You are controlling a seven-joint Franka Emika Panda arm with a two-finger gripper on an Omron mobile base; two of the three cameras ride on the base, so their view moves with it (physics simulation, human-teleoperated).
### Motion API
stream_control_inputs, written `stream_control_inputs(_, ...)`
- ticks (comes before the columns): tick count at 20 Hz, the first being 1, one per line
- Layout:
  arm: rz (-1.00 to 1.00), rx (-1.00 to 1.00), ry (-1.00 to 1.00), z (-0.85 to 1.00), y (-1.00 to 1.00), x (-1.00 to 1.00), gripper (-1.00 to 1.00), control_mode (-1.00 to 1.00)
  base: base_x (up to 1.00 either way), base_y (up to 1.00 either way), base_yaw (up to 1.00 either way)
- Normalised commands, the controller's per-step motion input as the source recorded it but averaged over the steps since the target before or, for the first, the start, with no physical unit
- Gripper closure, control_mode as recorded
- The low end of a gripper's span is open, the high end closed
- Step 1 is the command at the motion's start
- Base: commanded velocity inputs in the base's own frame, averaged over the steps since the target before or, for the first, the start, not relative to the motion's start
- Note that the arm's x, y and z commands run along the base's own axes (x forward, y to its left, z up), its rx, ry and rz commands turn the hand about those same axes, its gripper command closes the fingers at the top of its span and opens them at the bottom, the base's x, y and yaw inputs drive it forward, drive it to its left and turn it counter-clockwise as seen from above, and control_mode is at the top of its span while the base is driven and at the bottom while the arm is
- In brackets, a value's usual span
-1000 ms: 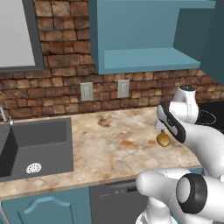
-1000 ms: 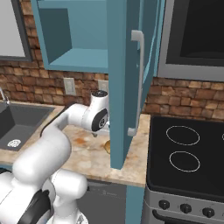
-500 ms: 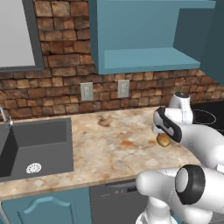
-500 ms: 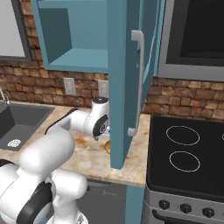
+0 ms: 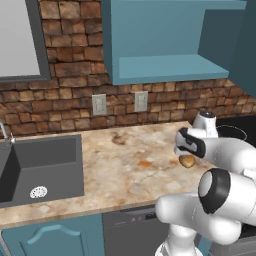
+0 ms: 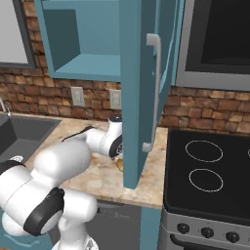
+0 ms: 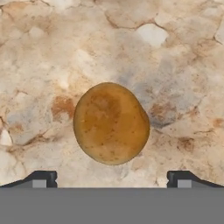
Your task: Pick the potato from the counter and place it in the cabinet. Then close the cabinet.
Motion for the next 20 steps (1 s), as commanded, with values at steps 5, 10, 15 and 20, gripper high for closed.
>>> stream_control_inputs(5, 0.0, 0.0, 0.0, -0.3, -0.08, 0.2, -1.0, -1.0, 0.0, 0.0, 0.0)
stream_control_inputs(10, 0.0, 0.0, 0.0, -0.33, 0.0, 0.16, -1.0, -1.0, 0.0, 0.0, 0.0)
stream_control_inputs(15, 0.0, 0.0, 0.02, -0.38, 0.0, 0.03, 1.0, -1.0, 0.0, 0.0, 0.0)
stream_control_inputs(20, 0.0, -0.02, 0.01, -0.15, 0.0, 0.0, 1.0, -1.0, 0.0, 0.0, 0.0)
